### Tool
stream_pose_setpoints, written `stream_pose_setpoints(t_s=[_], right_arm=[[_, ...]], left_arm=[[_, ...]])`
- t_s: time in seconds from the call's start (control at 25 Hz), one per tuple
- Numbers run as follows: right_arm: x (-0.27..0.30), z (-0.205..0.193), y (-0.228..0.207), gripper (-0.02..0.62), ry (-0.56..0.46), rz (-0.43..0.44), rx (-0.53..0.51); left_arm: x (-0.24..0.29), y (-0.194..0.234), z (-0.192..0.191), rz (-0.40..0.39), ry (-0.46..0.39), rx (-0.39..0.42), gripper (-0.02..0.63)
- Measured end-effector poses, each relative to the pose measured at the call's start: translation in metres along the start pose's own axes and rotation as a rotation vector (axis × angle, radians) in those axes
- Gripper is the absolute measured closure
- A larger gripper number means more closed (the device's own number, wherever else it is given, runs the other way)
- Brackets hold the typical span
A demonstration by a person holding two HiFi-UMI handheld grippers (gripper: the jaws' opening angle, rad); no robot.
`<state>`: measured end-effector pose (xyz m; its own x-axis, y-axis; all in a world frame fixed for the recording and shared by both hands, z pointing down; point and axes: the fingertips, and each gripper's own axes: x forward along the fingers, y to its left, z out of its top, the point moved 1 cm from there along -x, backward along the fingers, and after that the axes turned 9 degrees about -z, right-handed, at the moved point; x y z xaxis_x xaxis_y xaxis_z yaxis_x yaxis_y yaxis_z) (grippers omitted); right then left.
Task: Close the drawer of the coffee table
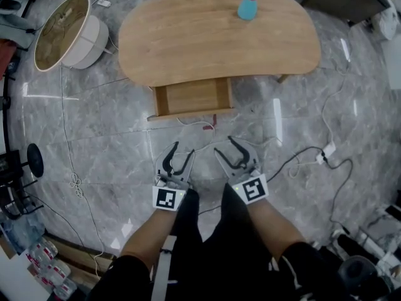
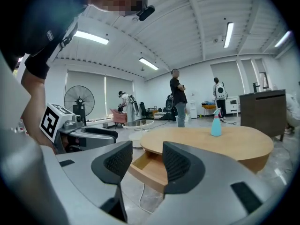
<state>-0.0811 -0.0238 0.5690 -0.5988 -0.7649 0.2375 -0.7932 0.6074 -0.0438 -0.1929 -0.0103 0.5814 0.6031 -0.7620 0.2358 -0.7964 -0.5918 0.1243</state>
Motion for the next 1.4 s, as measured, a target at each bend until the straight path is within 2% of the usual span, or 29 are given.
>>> stream_pose_setpoints(t_s=[0.12, 0.28, 0.4, 0.52, 0.68, 0.88, 1.12, 1.4], right_arm=[[0.019, -0.011, 0.013, 0.396, 0.042, -0.012, -0.017], [0.036, -0.020, 0.021, 0.396, 0.043, -0.020, -0.043], [0.045, -0.034, 0.024, 0.396, 0.075, -0.031, -0.029], [0.055, -0.046, 0.027, 0.396, 0.111, -0.024, -0.056], [0.059, -0.048, 0.030, 0.396, 0.135, -0.032, -0.057], [0.064, -0.056, 0.039, 0.397, 0.164, -0.026, -0.082], [0.082, -0.101, 0.033, 0.397, 0.178, -0.024, -0.042], [0.103, -0.167, 0.019, 0.397, 0.235, 0.025, -0.055]], left_arm=[[-0.004, 0.008, -0.007, -0.035, 0.003, 0.003, 0.422], [-0.005, 0.011, -0.021, -0.067, 0.007, 0.008, 0.422], [-0.002, 0.015, -0.032, -0.092, 0.025, 0.021, 0.422], [0.004, 0.023, -0.037, -0.103, 0.011, 0.000, 0.422], [0.009, 0.025, -0.041, -0.137, 0.025, 0.018, 0.422], [0.010, 0.033, -0.054, -0.163, 0.025, 0.001, 0.422], [0.023, 0.050, -0.097, -0.160, 0.073, -0.007, 0.422], [0.053, 0.069, -0.156, -0.164, 0.115, 0.032, 0.422]])
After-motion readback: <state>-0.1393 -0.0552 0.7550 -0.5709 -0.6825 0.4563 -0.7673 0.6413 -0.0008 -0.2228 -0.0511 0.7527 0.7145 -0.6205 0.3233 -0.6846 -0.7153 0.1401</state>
